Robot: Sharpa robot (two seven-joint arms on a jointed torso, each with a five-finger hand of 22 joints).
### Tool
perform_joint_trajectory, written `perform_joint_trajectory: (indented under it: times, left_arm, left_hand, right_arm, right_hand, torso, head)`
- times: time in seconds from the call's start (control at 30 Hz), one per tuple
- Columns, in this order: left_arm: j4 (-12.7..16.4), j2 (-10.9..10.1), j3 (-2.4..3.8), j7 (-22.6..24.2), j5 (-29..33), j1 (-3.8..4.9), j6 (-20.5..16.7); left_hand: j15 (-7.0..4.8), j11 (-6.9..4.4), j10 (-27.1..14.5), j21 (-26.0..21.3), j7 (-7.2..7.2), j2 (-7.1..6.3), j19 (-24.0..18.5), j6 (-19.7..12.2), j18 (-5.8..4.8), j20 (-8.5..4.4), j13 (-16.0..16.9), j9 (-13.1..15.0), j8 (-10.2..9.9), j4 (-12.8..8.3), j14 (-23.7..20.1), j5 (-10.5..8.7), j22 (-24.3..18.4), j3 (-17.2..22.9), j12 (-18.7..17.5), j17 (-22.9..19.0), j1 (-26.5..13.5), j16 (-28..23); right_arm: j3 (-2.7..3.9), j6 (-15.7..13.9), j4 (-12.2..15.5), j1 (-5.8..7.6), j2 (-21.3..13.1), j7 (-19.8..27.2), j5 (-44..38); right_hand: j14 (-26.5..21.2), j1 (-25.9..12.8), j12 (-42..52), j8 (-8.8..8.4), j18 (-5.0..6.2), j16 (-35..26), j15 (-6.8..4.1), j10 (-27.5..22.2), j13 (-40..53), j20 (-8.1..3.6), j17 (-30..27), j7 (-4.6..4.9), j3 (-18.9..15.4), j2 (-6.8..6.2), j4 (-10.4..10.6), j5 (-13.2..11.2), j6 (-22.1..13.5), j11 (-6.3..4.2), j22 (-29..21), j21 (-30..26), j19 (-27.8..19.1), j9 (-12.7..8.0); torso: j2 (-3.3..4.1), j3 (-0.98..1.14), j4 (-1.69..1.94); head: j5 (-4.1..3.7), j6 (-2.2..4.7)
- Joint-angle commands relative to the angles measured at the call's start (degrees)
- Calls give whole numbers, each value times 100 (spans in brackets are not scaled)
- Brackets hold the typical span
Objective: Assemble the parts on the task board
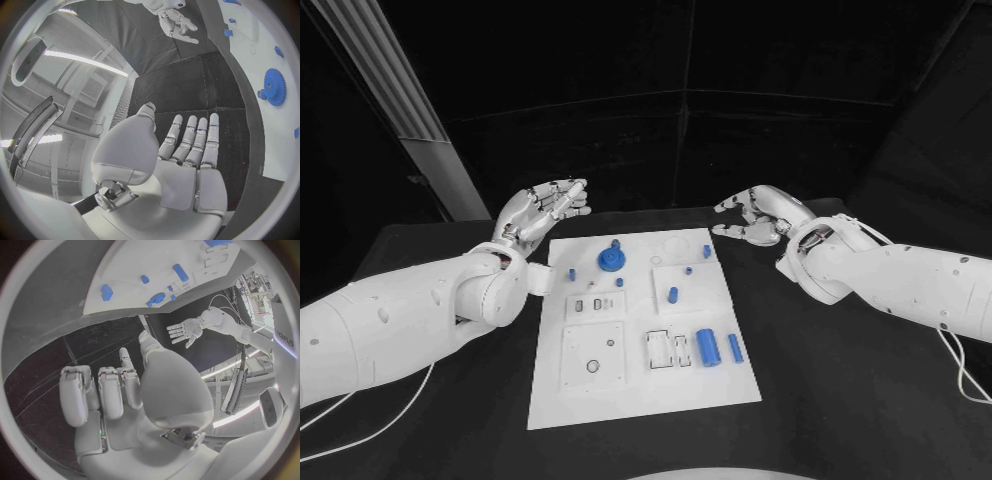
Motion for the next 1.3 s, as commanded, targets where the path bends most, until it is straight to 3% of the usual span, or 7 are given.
perform_joint_trajectory:
  times: [0.03, 0.23, 0.33, 0.6, 1.03, 1.3]
  left_arm:
    - [23, -5, 4, 1158, 0, 5, 74]
    - [39, -28, 4, 1157, 0, 2, 74]
    - [48, -36, 4, 1157, 0, 1, 75]
    - [77, -55, 4, 1152, 0, 1, 78]
    - [94, -88, 4, 1152, 0, 2, 57]
    - [92, -85, 4, 1147, 0, 2, 65]
  left_hand:
    - [12, 17, -39, -18, 639, 45, -29, -30, -62, 0, 5, 7, 35, 0, -35, 18, -7, -32, -13, 9, 24, 12]
    - [12, 17, -39, -18, 639, 45, -29, -30, -62, 0, 5, 7, 35, 0, -35, 18, -7, -32, -13, 9, 24, 12]
    - [12, 17, -39, -18, 639, 45, -29, -30, -62, 0, 5, 7, 35, 0, -35, 18, -7, -32, -13, 9, 24, 12]
    - [12, 17, -39, -18, 639, 45, -29, -30, -62, 0, 5, 7, 35, 0, -35, 18, -7, -32, -13, 9, 24, 12]
    - [14, 19, -46, -20, 640, 49, -37, -48, -64, 0, 4, 7, 47, -1, -44, 22, -10, -37, -15, 8, 34, 13]
    - [14, 19, -46, -20, 640, 49, -37, -48, -64, 0, 4, 7, 47, -1, -44, 22, -10, -37, -15, 8, 34, 13]
  right_arm:
    - [2, 369, -119, -39, 53, -213, 72]
    - [1, 574, -341, -141, 208, -361, -32]
    - [2, 654, -418, -172, 280, -426, -104]
    - [2, 727, -578, -211, 428, -608, -258]
    - [2, 1008, -689, -242, 555, -859, -368]
    - [2, 1098, -731, -266, 600, -985, -446]
  right_hand:
    - [604, 98, 15, -4, -86, 14, -62, 606, 1508, -47, 1509, -14, -32, 0, -22, -47, -74, -50, 1509, 18, 594, -1]
    - [604, 259, 15, 23, -86, 14, -97, 606, 1508, -79, 1509, -65, -34, -1, -72, -144, -92, -103, 1509, 18, 594, 17]
    - [604, 298, 15, 20, -86, 14, -110, 606, 1508, -89, 1509, -80, -32, 3, -79, -183, -107, -119, 1509, 18, 594, 17]
    - [604, 357, 15, 9, -86, 14, -137, 606, 1508, -116, 1509, -110, -30, 32, -76, -262, -171, -150, 1509, 18, 594, 12]
    - [604, 533, 15, 58, -86, 14, -200, 606, 1508, -173, 1509, -223, 16, 117, -139, -274, -94, -240, 1509, 18, 594, 34]
    - [604, 633, 15, 60, -86, 14, -232, 606, 1508, -204, 1509, -262, 61, 189, -186, -259, -69, -276, 1509, 18, 594, 34]
  torso:
    - [11, -9, 28]
    - [13, -7, 21]
    - [7, -16, 24]
    - [8, -15, 20]
    - [0, -13, 21]
    - [1, -15, 21]
  head:
    - [-44, 1]
    - [-1, -16]
    - [14, -30]
    - [14, -35]
    - [52, -139]
    - [24, -141]
